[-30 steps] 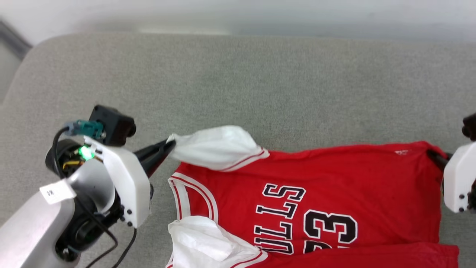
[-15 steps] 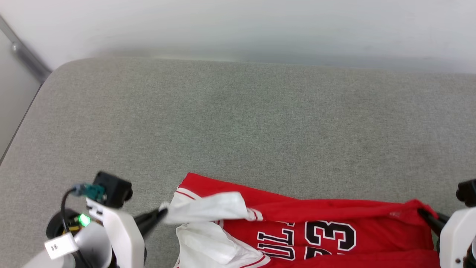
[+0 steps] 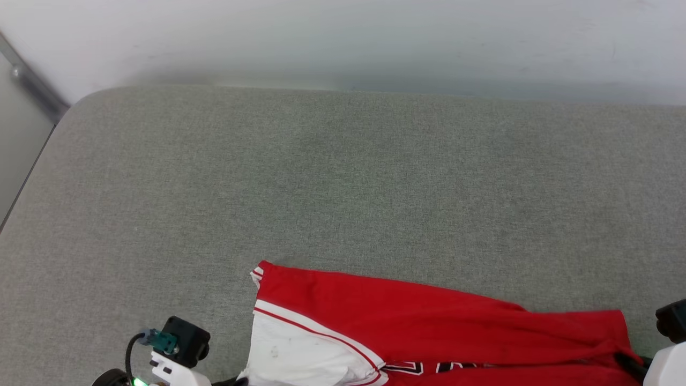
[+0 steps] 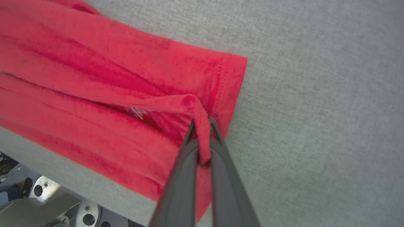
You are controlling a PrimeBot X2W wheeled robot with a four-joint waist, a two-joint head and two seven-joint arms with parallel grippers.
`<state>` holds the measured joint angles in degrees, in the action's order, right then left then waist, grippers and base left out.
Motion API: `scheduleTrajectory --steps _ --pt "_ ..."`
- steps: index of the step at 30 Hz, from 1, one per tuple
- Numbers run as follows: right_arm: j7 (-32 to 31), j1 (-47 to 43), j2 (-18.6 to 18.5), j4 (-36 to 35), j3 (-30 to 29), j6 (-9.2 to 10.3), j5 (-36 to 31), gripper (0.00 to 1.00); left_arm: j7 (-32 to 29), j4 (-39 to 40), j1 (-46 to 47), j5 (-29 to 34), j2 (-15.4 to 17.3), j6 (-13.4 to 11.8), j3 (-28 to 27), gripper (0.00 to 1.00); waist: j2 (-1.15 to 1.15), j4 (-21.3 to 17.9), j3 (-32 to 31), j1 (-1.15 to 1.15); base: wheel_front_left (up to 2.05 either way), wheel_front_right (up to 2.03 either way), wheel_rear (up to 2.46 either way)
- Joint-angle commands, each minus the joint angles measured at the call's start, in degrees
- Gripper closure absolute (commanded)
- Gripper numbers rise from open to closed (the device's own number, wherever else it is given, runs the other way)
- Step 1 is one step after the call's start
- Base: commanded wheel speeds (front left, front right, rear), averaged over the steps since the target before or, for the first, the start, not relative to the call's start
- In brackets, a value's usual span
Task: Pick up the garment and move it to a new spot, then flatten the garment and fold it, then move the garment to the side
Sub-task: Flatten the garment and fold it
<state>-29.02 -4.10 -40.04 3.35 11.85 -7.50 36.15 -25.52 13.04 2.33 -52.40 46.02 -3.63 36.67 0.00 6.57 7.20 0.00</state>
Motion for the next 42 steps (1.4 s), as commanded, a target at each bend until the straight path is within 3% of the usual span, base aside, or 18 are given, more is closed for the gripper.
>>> scheduleTrajectory --steps 1,12,13,14,15,16,23,30,33,38,42 --pt "0.15 -0.56 -0.59 0.21 0.36 0.02 0.15 1.00 0.11 -0.42 -0.21 0.47 -0.28 0.21 0.30 1.00 0.00 0.00 0.01 0.00 0.00 0.00 0.00" --pt "1.98 1.78 -3.16 1.82 7.87 0.02 -0.55 1.00 2.11 -7.75 2.31 6.02 -4.12 2.54 4.87 1.00 0.00 -0.33 0.26 0.00 0.00 0.00 0.00" --pt "2.58 2.18 -3.24 1.99 8.47 0.02 -1.00 0.56 2.57 -8.40 2.72 6.51 -4.52 2.65 5.05 1.00 0.00 -0.36 0.26 0.00 0.00 0.00 0.00" --pt "3.11 2.39 -2.97 2.53 8.85 0.02 -0.92 0.00 3.05 -9.14 3.03 7.25 -4.70 2.65 5.29 0.67 0.00 -0.40 0.20 0.00 0.00 0.00 0.00" --pt "3.35 2.52 -2.41 3.32 8.98 0.02 -0.54 0.00 3.57 -9.87 3.27 8.21 -4.78 2.50 5.52 0.06 0.00 -0.44 0.10 0.00 0.00 0.00 0.00" --pt "3.47 2.69 -2.06 3.74 9.43 0.02 -0.37 0.00 4.02 -10.56 3.43 8.97 -5.02 2.29 5.82 0.00 0.00 -0.48 -0.12 0.00 0.00 0.00 0.00" --pt "5.48 4.44 -1.28 3.78 9.08 0.02 1.58 0.00 8.63 -12.51 3.59 9.37 -7.06 1.88 4.72 0.00 0.00 -0.62 -2.72 0.00 0.00 0.00 0.00" --pt "7.40 4.54 0.76 1.65 3.53 0.02 1.84 0.00 19.37 -10.85 3.12 8.54 -8.98 -1.96 -1.88 0.00 0.00 -0.65 -5.34 0.00 0.00 0.00 0.00" --pt "7.30 3.31 3.16 0.80 -0.03 0.02 2.19 0.00 25.17 -9.80 2.07 8.58 -9.61 -2.93 -4.80 0.00 0.00 -0.57 -6.27 0.00 0.00 0.00 0.00" --pt "4.85 0.20 8.69 0.07 -7.30 0.02 -0.64 0.00 36.80 -9.70 -0.37 10.96 -10.88 -6.85 -9.87 0.00 0.00 -0.27 -7.13 0.00 0.00 0.00 0.00" --pt "1.30 -2.97 14.20 -1.07 -13.29 0.02 -3.13 0.00 40.45 -8.81 -2.47 14.54 -13.28 -9.89 -14.50 0.00 0.00 0.07 -7.27 0.00 0.00 0.00 0.00"
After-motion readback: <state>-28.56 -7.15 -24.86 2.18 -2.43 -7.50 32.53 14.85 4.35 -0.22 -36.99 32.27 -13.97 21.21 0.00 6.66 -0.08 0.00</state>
